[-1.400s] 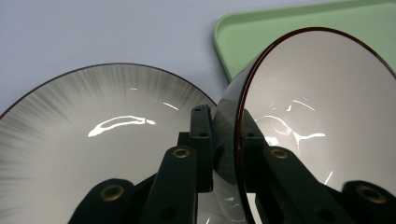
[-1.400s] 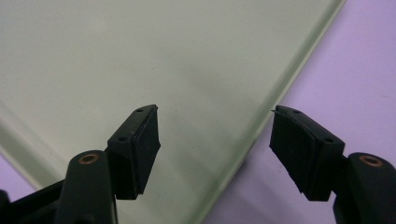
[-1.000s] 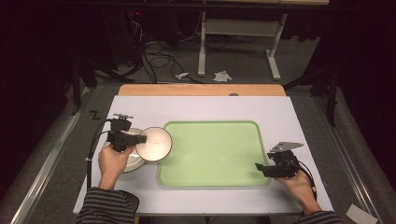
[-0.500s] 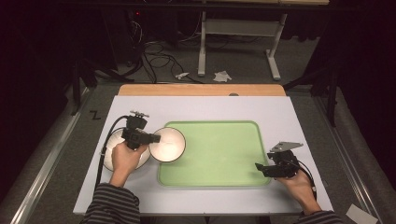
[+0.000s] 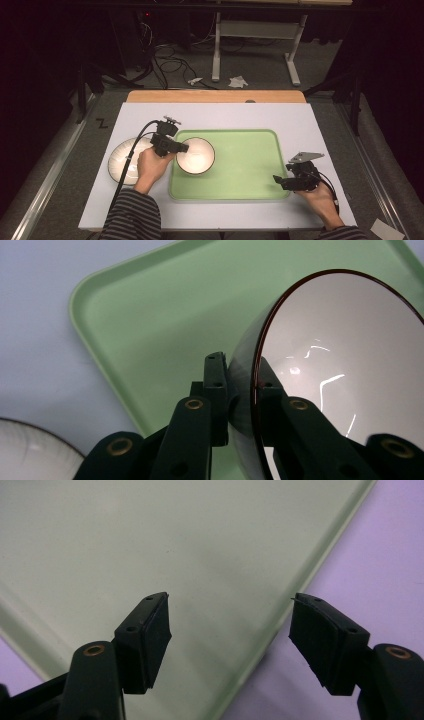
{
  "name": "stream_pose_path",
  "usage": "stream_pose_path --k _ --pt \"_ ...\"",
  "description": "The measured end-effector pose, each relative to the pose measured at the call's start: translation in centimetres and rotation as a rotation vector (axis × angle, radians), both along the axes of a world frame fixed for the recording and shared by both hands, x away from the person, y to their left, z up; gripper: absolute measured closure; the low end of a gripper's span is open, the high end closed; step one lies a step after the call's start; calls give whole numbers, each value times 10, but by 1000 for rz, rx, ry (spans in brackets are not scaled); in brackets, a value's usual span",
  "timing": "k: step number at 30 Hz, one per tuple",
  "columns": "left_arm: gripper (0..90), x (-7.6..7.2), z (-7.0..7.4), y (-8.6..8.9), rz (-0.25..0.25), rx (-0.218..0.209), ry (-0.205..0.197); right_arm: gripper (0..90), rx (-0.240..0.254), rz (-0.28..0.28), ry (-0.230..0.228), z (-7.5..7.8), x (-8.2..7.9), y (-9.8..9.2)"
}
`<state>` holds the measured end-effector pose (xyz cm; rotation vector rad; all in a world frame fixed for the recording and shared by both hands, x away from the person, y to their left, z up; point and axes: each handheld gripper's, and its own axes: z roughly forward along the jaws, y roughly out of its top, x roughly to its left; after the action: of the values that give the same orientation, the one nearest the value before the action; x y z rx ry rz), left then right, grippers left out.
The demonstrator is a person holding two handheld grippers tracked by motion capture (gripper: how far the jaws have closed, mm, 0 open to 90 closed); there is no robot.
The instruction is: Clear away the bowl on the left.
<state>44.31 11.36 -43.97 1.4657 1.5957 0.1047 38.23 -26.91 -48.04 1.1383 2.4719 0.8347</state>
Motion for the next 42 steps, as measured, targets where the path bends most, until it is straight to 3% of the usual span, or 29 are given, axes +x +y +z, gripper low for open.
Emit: stream_pose_path --k 10,17,24,35,38,40,41,42 --pt "815 11 -8 -26 -35 -16 29 339 -3 -1 1 0 0 0" --pt "815 18 -17 -43 -52 9 42 339 -4 -1 3 0 -1 1" --pt "815 25 -25 -57 -54 -17 66 339 -5 2 6 0 -1 1" --pt "814 32 -39 -68 -26 -29 75 339 -6 4 5 -1 -1 1" --pt "815 34 -42 -69 -18 -41 84 339 -7 6 5 -1 -1 1" --pt "816 37 -44 -72 -31 -65 67 339 -10 8 10 0 -1 1" --pt "817 35 -45 -70 -51 -30 86 339 -10 8 10 0 -1 1" --pt "818 35 -45 -72 -46 -31 85 339 -10 9 4 -1 -1 1"
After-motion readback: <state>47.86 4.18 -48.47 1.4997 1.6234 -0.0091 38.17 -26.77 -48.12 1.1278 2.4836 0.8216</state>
